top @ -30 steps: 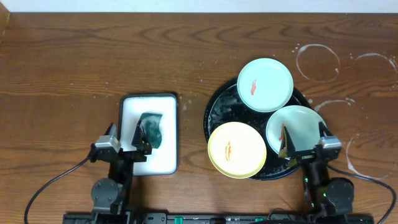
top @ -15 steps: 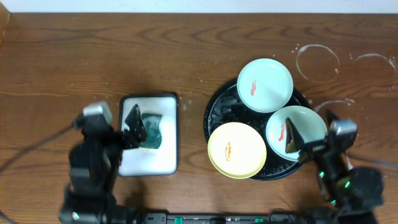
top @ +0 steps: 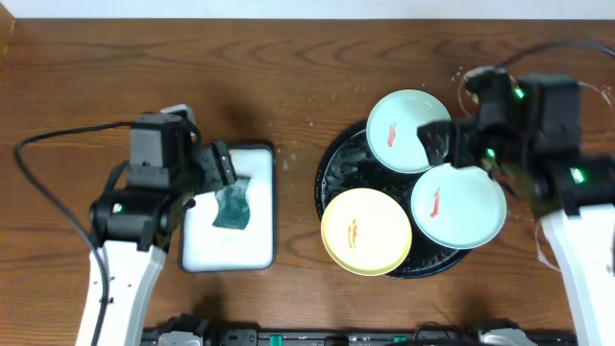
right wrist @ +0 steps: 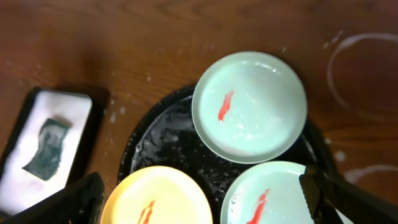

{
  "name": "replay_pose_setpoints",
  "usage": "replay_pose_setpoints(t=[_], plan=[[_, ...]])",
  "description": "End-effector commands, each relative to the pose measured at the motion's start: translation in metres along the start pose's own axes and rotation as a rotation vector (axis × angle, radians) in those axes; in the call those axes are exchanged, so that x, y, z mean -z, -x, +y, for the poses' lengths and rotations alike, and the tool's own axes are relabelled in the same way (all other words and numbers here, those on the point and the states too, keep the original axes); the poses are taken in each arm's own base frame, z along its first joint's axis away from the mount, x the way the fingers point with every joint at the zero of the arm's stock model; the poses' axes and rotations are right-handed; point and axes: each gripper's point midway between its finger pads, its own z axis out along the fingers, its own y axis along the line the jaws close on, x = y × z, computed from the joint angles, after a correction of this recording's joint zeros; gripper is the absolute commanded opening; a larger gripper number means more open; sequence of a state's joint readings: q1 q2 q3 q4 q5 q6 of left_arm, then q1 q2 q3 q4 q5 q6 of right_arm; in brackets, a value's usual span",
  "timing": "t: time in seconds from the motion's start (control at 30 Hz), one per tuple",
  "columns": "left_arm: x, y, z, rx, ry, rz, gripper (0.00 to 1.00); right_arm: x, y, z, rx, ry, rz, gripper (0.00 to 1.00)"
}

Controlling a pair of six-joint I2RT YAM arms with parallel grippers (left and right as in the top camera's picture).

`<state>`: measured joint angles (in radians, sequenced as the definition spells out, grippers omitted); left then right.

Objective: Clean dirty plates on tray and stack at the side

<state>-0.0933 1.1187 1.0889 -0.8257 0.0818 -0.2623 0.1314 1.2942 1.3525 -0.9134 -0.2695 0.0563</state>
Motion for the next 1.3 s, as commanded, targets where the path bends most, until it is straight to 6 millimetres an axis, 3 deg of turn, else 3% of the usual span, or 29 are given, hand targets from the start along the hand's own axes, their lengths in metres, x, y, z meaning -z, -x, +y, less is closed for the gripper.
replay_pose_setpoints(t=[0.0,0.2,0.33,0.43,0.6,0.77,0.97,1.0,1.1,1.23,1.27], plan=[[-0.003,-0.01,0.001,0.011,0.002,0.067,0.83,-0.014,0.004,0.009,0.004,0.068,0.031,0.99],[-0.043,-0.045,0.014,0.012,0.065,0.242,0.82,-0.037,-0.009,0.008,-0.047,0.095,0.116,0.99],[-0.078,-0.064,0.021,0.016,0.101,0.351,0.78,-0.038,-0.011,0.009,-0.08,0.099,0.129,0.99],[-0.102,-0.081,0.028,-0.003,0.13,0.453,0.64,-0.038,-0.009,0.009,-0.089,0.099,0.122,0.99],[-0.132,-0.109,0.032,-0.049,0.12,0.596,0.62,-0.038,-0.009,0.009,-0.104,0.098,0.123,0.99],[-0.156,-0.124,0.037,-0.052,0.133,0.655,0.56,-0.038,-0.008,0.009,-0.103,0.098,0.119,0.99],[-0.175,-0.139,0.043,-0.048,0.149,0.705,0.11,-0.038,-0.008,0.009,-0.103,0.098,0.119,0.99],[-0.176,-0.141,0.043,-0.047,0.151,0.714,0.08,-0.038,-0.008,0.009,-0.103,0.098,0.119,0.99],[-0.173,-0.14,0.043,-0.047,0.153,0.717,0.08,-0.038,-0.008,0.009,-0.103,0.097,0.119,0.99],[-0.159,-0.12,0.036,-0.047,0.146,0.697,0.08,-0.038,-0.008,0.009,-0.101,0.098,0.118,0.99],[-0.155,-0.112,0.033,-0.048,0.142,0.683,0.16,-0.038,-0.008,0.009,-0.101,0.098,0.118,0.99]])
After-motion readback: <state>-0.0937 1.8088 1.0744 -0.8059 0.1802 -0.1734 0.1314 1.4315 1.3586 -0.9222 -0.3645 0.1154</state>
